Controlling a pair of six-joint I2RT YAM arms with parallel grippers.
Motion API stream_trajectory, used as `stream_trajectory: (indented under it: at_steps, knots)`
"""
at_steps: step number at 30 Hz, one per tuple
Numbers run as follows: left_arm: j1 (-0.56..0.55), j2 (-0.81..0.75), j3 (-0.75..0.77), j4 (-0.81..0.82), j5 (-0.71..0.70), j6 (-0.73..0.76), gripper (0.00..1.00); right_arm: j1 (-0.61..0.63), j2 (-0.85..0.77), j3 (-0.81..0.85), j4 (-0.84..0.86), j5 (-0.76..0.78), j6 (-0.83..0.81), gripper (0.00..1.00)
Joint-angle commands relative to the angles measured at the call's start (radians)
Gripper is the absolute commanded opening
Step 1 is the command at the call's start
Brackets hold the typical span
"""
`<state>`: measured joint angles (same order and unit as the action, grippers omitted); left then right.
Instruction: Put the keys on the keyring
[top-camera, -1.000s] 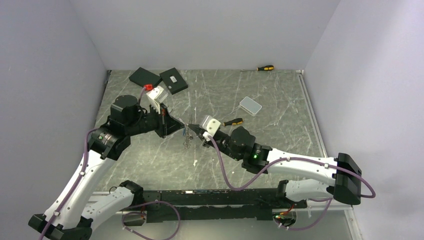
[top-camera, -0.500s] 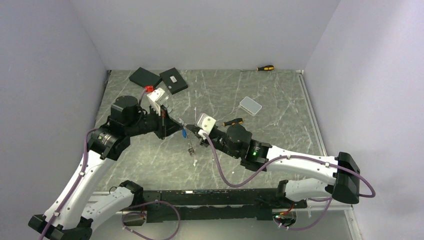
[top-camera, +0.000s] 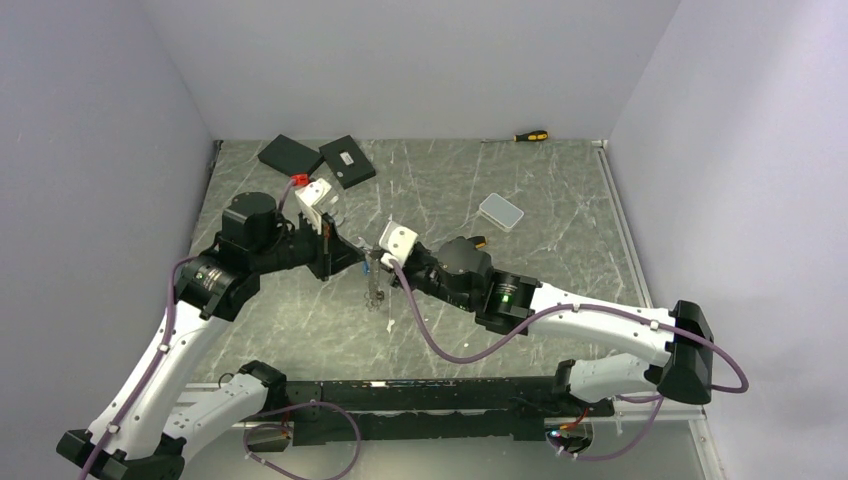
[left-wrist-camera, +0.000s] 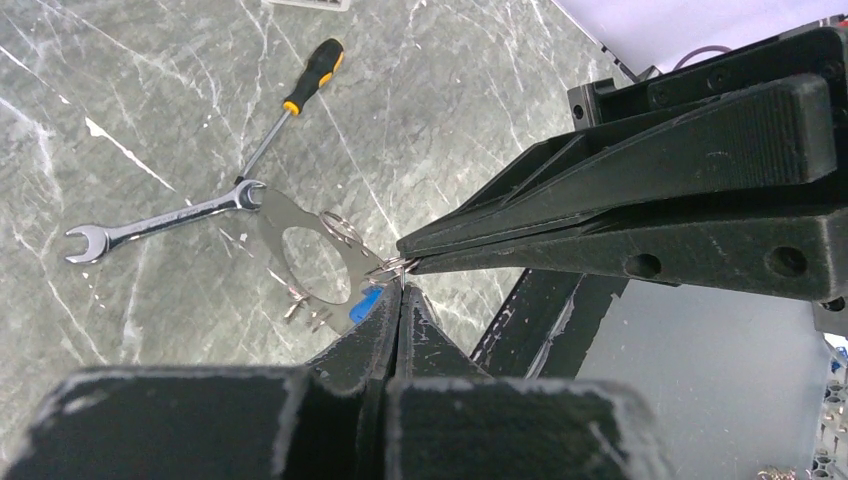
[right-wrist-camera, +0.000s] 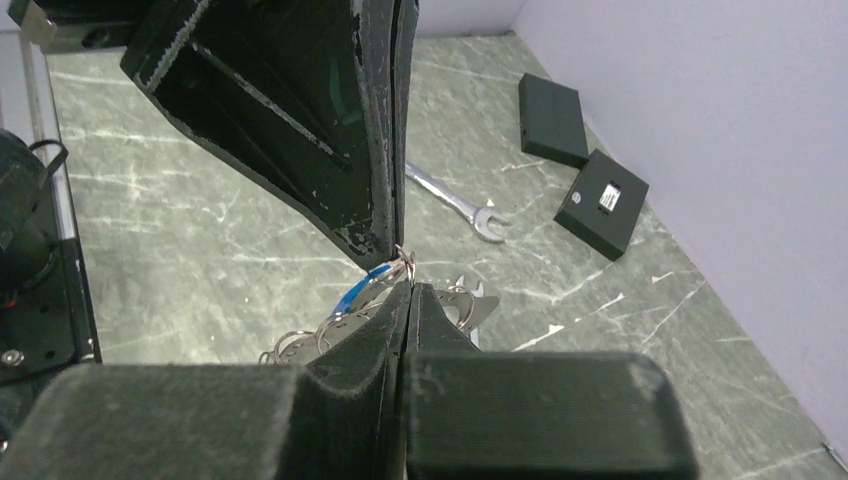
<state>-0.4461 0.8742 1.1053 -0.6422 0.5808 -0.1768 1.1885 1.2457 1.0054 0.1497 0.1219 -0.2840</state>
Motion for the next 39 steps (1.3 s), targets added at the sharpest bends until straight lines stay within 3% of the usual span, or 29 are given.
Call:
stream_trajectory:
  at_steps: [1, 28, 35, 39]
  knots:
    - [0.000, -0.006, 0.016, 0.019, 0.016, 0.031, 0.00, 0.009, -0.001, 0.058, -0.069, 0.011, 0.014, 0.00]
    - [0.000, 0.003, -0.022, 0.045, 0.024, 0.042, 0.00, 0.008, 0.050, 0.104, -0.081, 0.037, 0.079, 0.00]
    - [0.000, -0.001, -0.050, 0.070, 0.017, 0.039, 0.00, 0.006, 0.038, 0.072, -0.077, -0.026, 0.113, 0.21]
    - [0.000, -0.006, -0.066, 0.082, 0.015, 0.036, 0.00, 0.006, 0.032, 0.065, -0.085, -0.030, 0.131, 0.28]
